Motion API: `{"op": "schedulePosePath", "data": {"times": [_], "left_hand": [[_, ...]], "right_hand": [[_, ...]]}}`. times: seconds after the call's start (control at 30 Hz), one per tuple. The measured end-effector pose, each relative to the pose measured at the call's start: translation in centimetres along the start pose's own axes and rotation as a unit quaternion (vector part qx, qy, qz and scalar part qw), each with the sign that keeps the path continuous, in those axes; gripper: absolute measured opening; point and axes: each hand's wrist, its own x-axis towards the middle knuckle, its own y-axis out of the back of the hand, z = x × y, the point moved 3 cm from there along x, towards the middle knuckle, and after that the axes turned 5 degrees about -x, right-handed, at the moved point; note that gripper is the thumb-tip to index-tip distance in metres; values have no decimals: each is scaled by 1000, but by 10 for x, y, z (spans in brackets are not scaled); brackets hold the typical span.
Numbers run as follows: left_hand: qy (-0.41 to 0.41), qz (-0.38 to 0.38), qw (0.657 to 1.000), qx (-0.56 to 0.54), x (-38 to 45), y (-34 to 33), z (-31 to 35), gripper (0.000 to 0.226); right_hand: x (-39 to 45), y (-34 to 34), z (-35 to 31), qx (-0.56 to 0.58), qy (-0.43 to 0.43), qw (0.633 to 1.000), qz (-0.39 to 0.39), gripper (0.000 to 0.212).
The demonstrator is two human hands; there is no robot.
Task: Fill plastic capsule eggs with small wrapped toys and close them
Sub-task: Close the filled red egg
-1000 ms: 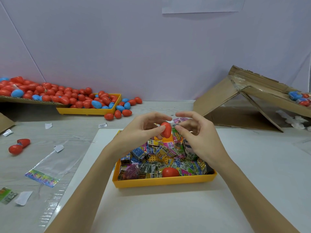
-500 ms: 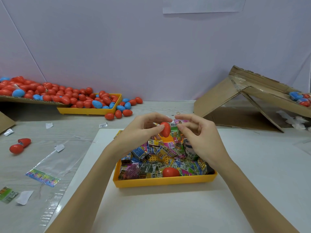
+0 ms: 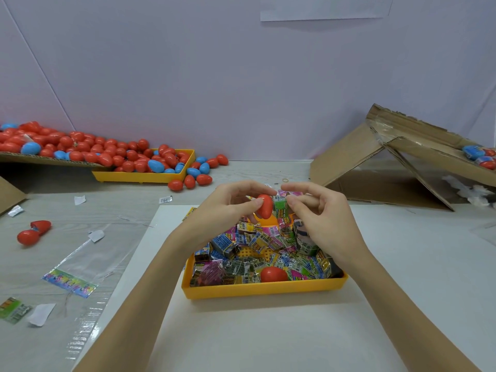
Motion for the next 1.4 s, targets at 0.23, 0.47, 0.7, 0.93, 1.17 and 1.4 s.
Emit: {"op": "schedulePosePath", "data": {"times": [0.23,0.47,0.7,0.93,1.17,1.4], "left_hand": [[-9,8,1000,14,0,-2,0,22],[-32,29,999,-16,-1,-4,2,23],[-58,69,995,-38,1,-4,5,21],[-52,82,993,-66,1,-4,4,20],[-64,89,988,-108,2,-5,6,19],[-62,91,985,-130,3,-6,6,16]], "right_hand": [[-2,-2,-4,-33,14,999,-2,28],[-1,-2,-4,3,3,1000,10,32],[-1,-4,-2,65,-12,997,32,14],[-2,-2,-9,89,9,995,43,11],[-2,-6,-7,72,-10,997,19,12],[-3,-5,-7,171,-63,983,32,21]]}}
